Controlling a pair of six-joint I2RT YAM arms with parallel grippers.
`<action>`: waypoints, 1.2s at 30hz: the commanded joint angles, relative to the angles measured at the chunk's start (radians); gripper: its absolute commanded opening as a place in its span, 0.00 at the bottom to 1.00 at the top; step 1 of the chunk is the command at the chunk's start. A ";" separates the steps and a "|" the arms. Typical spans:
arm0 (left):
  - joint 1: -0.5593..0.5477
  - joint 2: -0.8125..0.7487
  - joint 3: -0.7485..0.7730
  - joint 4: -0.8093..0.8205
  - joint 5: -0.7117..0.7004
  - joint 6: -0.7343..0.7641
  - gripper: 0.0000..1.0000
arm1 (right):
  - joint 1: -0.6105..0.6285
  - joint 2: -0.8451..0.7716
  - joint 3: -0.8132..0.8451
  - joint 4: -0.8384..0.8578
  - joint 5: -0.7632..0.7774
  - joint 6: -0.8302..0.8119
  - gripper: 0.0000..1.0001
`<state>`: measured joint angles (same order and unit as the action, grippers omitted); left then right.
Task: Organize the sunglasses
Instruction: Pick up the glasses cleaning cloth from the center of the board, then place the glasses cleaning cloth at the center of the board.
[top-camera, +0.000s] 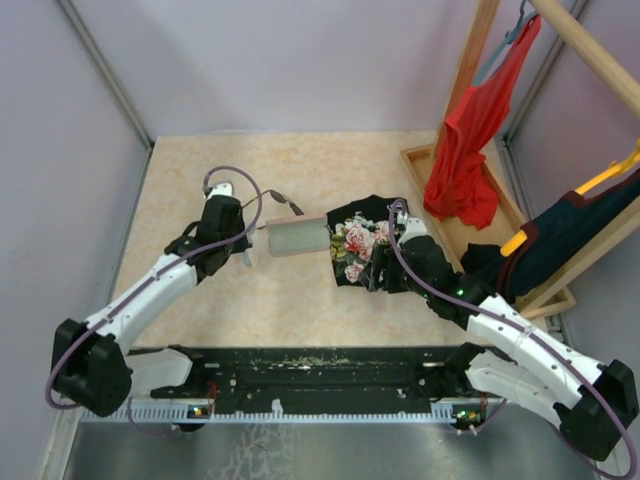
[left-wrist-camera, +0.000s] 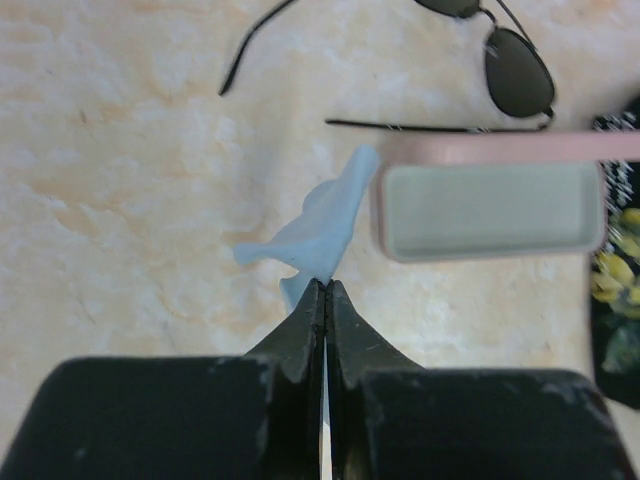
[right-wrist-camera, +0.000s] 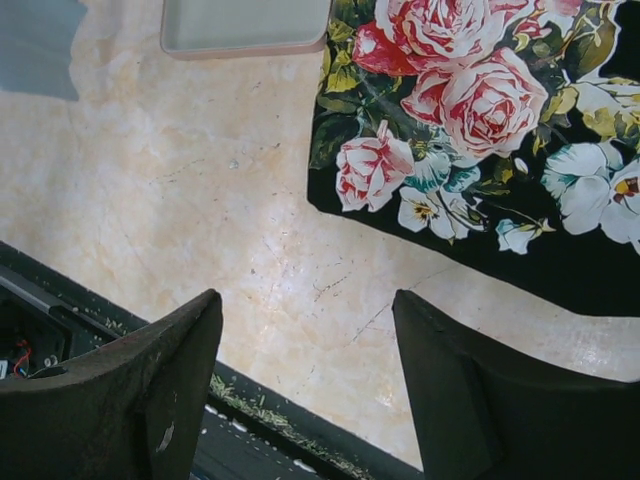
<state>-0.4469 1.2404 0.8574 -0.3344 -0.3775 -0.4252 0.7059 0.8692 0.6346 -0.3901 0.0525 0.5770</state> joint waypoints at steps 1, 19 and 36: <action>0.004 -0.121 -0.034 -0.079 0.212 -0.017 0.00 | -0.002 -0.058 -0.002 0.053 -0.003 -0.027 0.69; -0.232 -0.180 -0.139 -0.017 0.672 0.041 0.00 | -0.001 -0.100 -0.086 0.139 -0.126 -0.019 0.69; -0.336 -0.273 -0.066 -0.345 0.040 -0.189 0.00 | -0.002 -0.067 -0.108 0.139 -0.123 0.015 0.69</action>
<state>-0.7788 0.9890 0.7700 -0.5941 -0.1619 -0.5449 0.7059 0.7918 0.5255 -0.2943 -0.0742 0.5816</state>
